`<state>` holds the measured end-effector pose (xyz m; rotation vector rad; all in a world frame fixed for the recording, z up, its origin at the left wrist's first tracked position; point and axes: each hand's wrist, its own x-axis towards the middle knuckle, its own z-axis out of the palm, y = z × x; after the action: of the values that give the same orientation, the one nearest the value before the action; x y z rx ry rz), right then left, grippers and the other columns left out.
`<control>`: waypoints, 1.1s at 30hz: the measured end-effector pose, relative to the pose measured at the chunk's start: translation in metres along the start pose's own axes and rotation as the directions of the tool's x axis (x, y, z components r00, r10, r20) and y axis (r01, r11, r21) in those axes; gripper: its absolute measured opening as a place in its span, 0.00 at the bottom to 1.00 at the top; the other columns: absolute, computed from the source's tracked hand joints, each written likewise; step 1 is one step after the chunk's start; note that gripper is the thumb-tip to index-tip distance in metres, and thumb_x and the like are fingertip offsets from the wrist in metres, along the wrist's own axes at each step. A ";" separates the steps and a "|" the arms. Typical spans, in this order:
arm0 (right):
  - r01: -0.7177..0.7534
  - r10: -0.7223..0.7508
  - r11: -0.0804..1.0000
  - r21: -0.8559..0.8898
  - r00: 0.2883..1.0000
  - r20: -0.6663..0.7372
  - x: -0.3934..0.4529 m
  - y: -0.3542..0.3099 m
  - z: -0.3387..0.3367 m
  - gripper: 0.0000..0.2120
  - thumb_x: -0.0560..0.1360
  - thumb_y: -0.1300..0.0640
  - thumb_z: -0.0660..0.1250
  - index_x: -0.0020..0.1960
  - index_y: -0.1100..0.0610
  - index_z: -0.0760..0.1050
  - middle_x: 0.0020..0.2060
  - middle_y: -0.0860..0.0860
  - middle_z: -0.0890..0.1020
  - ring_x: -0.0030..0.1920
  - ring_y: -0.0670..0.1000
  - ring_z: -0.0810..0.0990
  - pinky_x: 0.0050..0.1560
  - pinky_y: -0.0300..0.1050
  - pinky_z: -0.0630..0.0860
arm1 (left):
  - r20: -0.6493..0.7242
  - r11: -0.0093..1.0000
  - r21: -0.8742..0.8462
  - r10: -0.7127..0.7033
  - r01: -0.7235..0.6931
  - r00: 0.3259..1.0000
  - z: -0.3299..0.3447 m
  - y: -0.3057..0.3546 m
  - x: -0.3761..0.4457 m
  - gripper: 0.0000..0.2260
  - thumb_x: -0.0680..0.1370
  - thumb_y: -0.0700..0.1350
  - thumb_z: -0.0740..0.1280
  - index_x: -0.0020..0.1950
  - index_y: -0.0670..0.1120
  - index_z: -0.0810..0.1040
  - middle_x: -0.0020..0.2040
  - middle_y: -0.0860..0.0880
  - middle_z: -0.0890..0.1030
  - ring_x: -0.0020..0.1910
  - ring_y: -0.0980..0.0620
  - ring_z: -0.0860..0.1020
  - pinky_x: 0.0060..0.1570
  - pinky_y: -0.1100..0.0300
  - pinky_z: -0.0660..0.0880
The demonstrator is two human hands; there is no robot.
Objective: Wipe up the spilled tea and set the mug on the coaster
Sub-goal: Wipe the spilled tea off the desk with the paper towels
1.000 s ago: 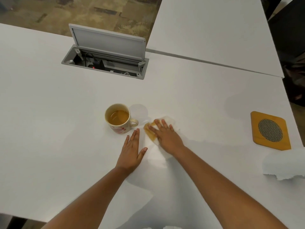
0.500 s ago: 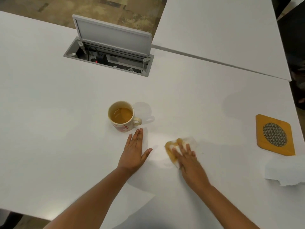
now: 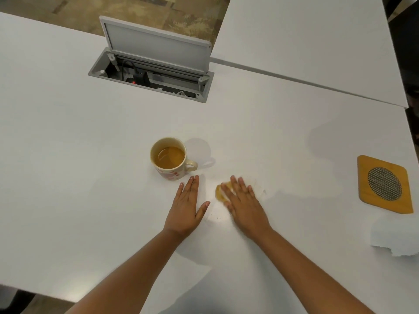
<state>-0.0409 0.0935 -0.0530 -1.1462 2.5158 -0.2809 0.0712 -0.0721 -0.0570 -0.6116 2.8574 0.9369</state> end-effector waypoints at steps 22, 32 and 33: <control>0.277 -0.279 0.956 0.096 0.960 0.004 -0.008 -0.033 0.011 0.25 0.77 0.61 0.50 0.74 0.50 0.59 0.76 0.52 0.56 0.75 0.53 0.42 0.73 0.52 0.37 | -0.113 0.997 -0.045 0.060 -0.066 0.992 -0.001 0.002 0.001 0.24 0.78 0.46 0.49 0.75 0.46 0.53 0.75 0.48 0.58 0.73 0.58 0.50 0.71 0.65 0.40; -0.363 0.402 0.908 0.209 0.896 -0.190 -0.056 0.069 -0.027 0.26 0.77 0.69 0.54 0.72 0.51 0.62 0.75 0.51 0.58 0.76 0.50 0.52 0.75 0.54 0.46 | -0.092 0.998 0.012 0.060 -0.059 0.994 0.001 0.001 0.001 0.25 0.78 0.44 0.51 0.76 0.46 0.51 0.76 0.48 0.56 0.76 0.52 0.53 0.71 0.64 0.40; -0.406 0.450 0.885 0.228 0.873 -0.190 -0.065 0.070 -0.025 0.27 0.77 0.69 0.53 0.72 0.51 0.61 0.75 0.51 0.57 0.76 0.50 0.50 0.75 0.55 0.46 | -0.092 0.998 0.010 0.057 -0.056 0.994 0.001 0.001 0.000 0.25 0.78 0.45 0.50 0.76 0.46 0.52 0.76 0.48 0.57 0.75 0.52 0.53 0.71 0.64 0.40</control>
<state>-0.0596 0.1894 -0.0370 -0.4797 2.7964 -0.5387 0.0707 -0.0711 -0.0577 -0.5912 2.9727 0.9297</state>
